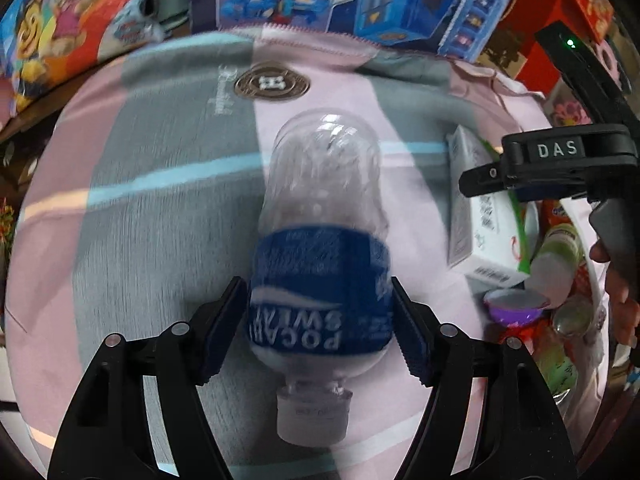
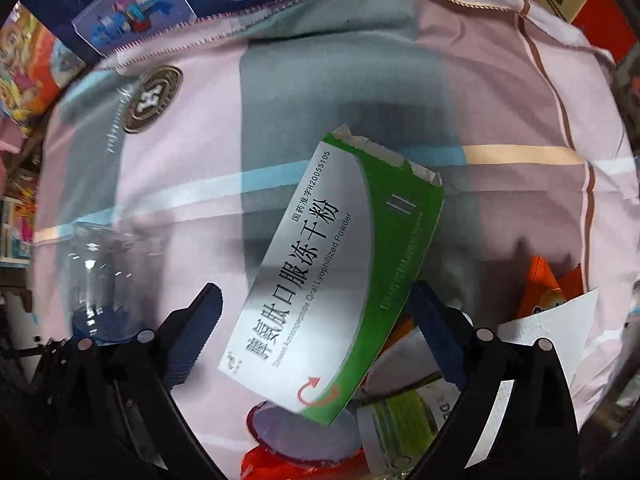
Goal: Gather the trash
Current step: 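Lift and carry the bottle with the left tool while the right tool carries the medicine box to the bin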
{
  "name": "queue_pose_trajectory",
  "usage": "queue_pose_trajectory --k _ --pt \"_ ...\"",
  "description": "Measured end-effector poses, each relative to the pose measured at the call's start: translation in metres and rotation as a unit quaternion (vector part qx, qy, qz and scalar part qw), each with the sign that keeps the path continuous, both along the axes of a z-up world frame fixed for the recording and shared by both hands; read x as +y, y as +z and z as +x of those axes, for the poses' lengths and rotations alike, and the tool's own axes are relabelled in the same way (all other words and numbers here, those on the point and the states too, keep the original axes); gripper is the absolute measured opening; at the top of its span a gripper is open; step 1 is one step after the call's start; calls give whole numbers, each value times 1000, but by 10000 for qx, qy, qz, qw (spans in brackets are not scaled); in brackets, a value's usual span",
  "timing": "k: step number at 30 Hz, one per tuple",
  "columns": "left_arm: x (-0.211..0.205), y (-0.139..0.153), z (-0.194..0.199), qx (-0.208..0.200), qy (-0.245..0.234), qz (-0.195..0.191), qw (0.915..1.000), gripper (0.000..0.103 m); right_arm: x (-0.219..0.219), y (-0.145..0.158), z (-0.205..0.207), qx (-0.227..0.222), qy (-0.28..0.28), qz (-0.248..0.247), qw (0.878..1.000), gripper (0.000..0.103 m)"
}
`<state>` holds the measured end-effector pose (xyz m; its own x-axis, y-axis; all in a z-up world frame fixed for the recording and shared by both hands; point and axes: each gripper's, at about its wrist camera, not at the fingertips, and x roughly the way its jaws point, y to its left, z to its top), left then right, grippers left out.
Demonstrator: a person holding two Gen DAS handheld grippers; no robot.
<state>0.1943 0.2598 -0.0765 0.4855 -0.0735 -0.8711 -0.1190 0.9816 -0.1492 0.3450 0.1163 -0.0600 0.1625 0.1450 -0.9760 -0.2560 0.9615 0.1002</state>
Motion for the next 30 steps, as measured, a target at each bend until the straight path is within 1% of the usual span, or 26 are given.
queue_pose_trajectory --k 2,4,6,7,8,10,12,15,20,22,25,30 --pt "3 -3 0 25 67 -9 10000 76 1 -10 2 119 -87 -97 9998 91" --pt "8 -5 -1 42 153 -66 9999 76 -1 -18 2 118 -188 -151 9996 89" --pt "11 -6 1 53 228 -165 9996 76 -4 -15 -1 -121 -156 -72 9998 79" --pt "11 -6 1 37 236 -171 9996 75 -4 -13 -3 -169 -105 -11 9998 78" --pt "10 -5 1 16 227 -178 9996 67 -5 -9 -6 -199 -28 105 9997 76" --pt "7 -2 0 -22 302 -142 9994 67 -7 0 -10 -289 44 268 9992 75" --pt "6 5 -4 -141 386 -92 9991 67 -12 13 -15 -400 76 536 9977 74" --pt "5 16 -12 -241 417 -171 9987 67 -22 29 -22 -397 63 933 9948 74" --pt "-10 37 -25 -370 270 -158 9988 67 -41 57 -35 -474 -4 1502 9875 74" --pt "-19 49 -30 -463 185 -150 9986 67 -43 67 -38 -565 1 1585 9857 74" --pt "-39 68 -36 -627 -42 -194 9978 67 -60 86 -50 -766 -16 1691 9826 74" --pt "-87 90 -41 -791 -545 -318 9949 67 -123 115 -77 -1088 -282 1980 9737 74"
